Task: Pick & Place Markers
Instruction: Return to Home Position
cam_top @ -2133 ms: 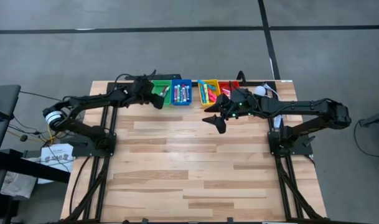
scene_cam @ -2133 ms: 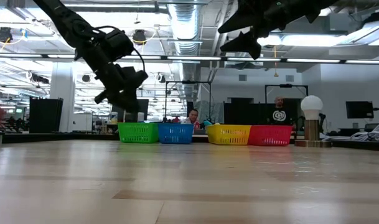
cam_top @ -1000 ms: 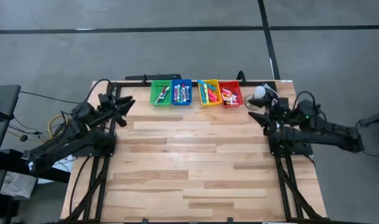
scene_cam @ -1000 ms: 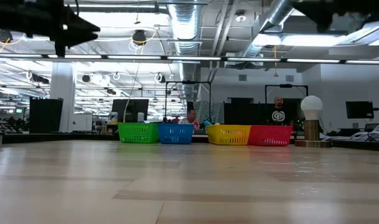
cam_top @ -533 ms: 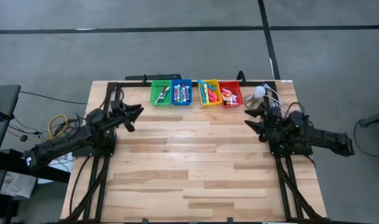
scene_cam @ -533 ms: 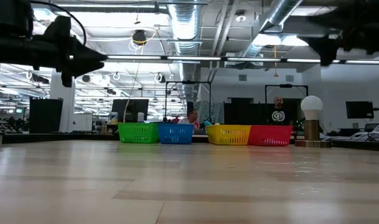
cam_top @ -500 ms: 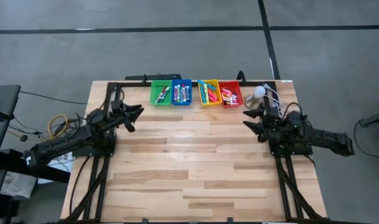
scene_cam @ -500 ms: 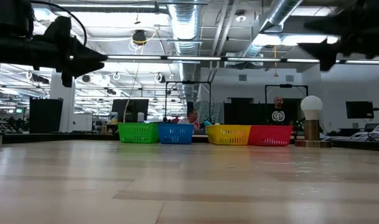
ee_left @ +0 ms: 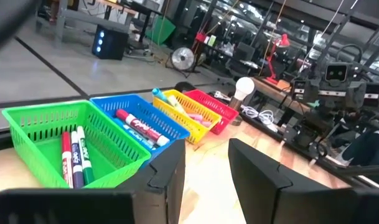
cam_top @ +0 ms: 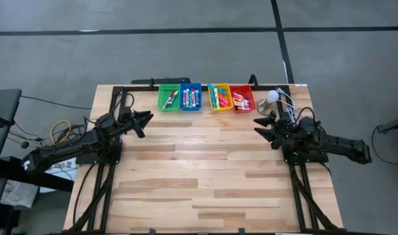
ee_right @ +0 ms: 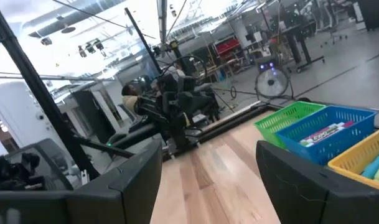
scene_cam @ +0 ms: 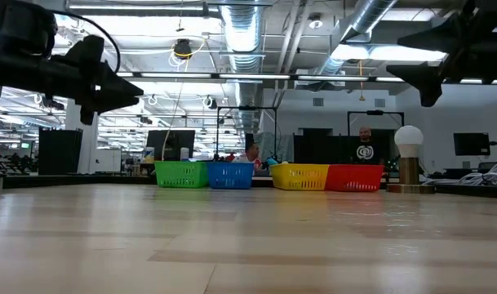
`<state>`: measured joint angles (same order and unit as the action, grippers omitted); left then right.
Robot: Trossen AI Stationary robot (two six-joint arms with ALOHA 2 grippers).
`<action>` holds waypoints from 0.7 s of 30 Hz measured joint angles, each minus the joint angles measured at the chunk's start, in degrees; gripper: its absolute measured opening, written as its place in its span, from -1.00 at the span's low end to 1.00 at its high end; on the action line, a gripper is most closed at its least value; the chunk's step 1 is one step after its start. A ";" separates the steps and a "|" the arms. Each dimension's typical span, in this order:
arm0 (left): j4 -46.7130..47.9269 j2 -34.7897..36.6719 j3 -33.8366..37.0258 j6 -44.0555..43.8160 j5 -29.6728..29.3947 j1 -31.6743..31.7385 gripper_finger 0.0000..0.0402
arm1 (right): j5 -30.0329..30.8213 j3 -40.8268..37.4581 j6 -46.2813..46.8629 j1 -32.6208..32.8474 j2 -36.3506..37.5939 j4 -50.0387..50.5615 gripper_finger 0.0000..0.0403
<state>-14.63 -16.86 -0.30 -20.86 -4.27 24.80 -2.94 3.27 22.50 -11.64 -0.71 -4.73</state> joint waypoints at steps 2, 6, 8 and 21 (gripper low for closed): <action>0.00 -0.44 0.00 0.00 0.00 0.00 -0.39 | -0.03 0.00 0.02 0.00 0.00 0.00 0.24; 0.00 -0.91 -0.02 0.00 0.00 0.02 -0.39 | -0.03 0.00 0.02 0.00 0.00 0.00 0.24; -0.02 -0.88 -0.02 0.00 0.00 0.02 -0.39 | -0.03 0.00 0.03 0.00 0.00 0.00 0.24; -0.32 -0.90 -0.02 0.00 0.00 0.02 -0.39 | -0.03 0.00 0.02 0.00 0.00 0.00 0.24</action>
<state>-14.95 -17.76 -0.32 -20.86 -4.27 24.82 -2.96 3.27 22.52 -11.64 -0.71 -4.73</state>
